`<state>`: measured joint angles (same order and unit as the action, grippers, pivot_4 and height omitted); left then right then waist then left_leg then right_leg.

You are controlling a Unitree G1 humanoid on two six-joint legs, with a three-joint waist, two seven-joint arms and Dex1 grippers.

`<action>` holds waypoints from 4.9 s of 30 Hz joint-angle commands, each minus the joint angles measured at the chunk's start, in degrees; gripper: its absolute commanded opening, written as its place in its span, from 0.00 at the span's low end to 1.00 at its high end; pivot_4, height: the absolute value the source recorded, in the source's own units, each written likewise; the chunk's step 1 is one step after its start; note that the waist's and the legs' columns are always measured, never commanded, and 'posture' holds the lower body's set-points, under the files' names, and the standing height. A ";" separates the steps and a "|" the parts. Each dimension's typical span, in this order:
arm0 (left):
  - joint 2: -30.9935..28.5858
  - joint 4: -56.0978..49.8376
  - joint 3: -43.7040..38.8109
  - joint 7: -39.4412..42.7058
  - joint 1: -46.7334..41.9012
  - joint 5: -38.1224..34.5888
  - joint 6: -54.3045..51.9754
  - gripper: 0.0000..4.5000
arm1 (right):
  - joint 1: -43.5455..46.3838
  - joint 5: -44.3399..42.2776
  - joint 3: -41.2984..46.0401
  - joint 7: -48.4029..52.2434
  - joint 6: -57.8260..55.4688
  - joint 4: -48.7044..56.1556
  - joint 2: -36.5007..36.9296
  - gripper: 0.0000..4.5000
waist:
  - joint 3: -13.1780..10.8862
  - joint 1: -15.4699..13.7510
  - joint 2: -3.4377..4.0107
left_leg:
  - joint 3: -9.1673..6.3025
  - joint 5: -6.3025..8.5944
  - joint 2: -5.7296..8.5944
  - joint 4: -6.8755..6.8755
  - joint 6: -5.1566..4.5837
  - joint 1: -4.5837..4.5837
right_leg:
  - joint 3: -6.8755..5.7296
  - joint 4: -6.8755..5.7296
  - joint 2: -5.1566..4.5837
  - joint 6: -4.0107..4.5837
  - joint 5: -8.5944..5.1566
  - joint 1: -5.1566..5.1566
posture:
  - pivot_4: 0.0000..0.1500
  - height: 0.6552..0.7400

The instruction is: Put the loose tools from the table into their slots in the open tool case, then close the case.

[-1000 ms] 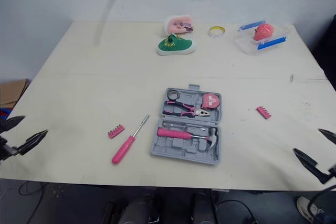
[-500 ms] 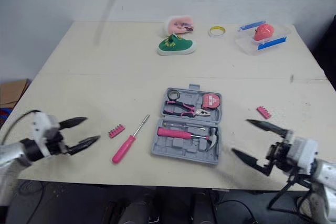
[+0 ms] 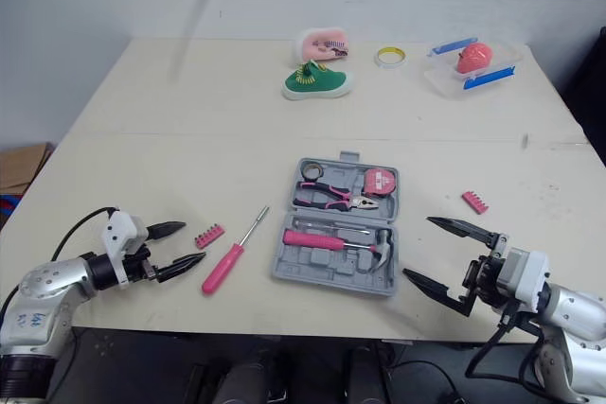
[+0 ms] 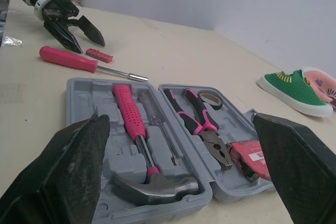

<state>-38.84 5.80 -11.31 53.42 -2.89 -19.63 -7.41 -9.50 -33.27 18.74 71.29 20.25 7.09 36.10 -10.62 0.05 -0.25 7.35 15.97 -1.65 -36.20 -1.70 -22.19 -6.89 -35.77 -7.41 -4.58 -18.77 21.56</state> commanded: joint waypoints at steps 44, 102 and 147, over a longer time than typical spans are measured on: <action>-6.62 -11.69 6.06 14.58 -12.24 -5.30 -1.16 0.15 | -3.52 -0.77 2.64 1.35 3.28 -2.48 1.01 1.00 | -0.09 -0.23 -0.20 | 0.00 0.02 0.04 -0.04 0.22 0.04 | 0.03 -0.08 -0.03 -0.01 0.01 -0.04 | 1.00 1.00; 5.35 -17.01 34.37 12.69 -36.29 17.18 -14.92 0.73 | -6.63 -2.20 1.47 -0.47 -7.55 6.23 1.38 1.00 | -0.19 -1.46 -0.38 | -0.02 -0.08 -0.06 -0.86 -0.07 -0.21 | 0.12 -0.25 0.15 -0.05 0.03 -0.06 | 1.00 1.00; 5.88 2.26 37.57 12.53 -29.70 23.87 -4.86 0.03 | -7.87 -1.06 1.88 -4.25 -11.02 11.04 1.67 1.00 | -0.02 -1.43 -0.28 | -0.05 0.03 -0.06 -0.88 -0.19 -0.08 | 0.06 -0.24 0.13 -0.10 0.06 -0.22 | 1.00 1.00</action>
<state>-31.79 4.43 22.17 66.62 -34.61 -1.81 -9.34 -17.27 -33.97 20.33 67.23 8.73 16.43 37.74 -10.64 -1.38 -0.53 7.29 16.06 -1.70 -37.09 -1.99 -22.24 -6.84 -36.01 -7.29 -4.68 -18.72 21.29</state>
